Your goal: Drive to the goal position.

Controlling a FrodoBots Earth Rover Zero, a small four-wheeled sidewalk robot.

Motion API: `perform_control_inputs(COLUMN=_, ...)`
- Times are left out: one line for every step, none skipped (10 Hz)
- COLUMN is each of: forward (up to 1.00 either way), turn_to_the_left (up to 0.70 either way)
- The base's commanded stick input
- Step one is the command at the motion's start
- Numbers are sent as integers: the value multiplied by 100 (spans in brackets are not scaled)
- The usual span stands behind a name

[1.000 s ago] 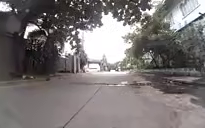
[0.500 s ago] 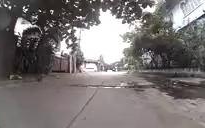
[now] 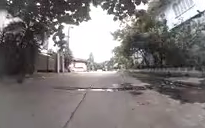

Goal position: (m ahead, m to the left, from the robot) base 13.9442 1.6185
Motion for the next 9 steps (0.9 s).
perform_control_inputs(forward=100, turn_to_the_left=-40)
perform_control_inputs(forward=100, turn_to_the_left=-40)
perform_control_inputs(forward=100, turn_to_the_left=-40)
perform_control_inputs(forward=100, turn_to_the_left=-40)
perform_control_inputs(forward=100, turn_to_the_left=-40)
perform_control_inputs(forward=100, turn_to_the_left=-40)
perform_control_inputs(forward=100, turn_to_the_left=-29)
perform_control_inputs(forward=100, turn_to_the_left=-12)
perform_control_inputs(forward=100, turn_to_the_left=0)
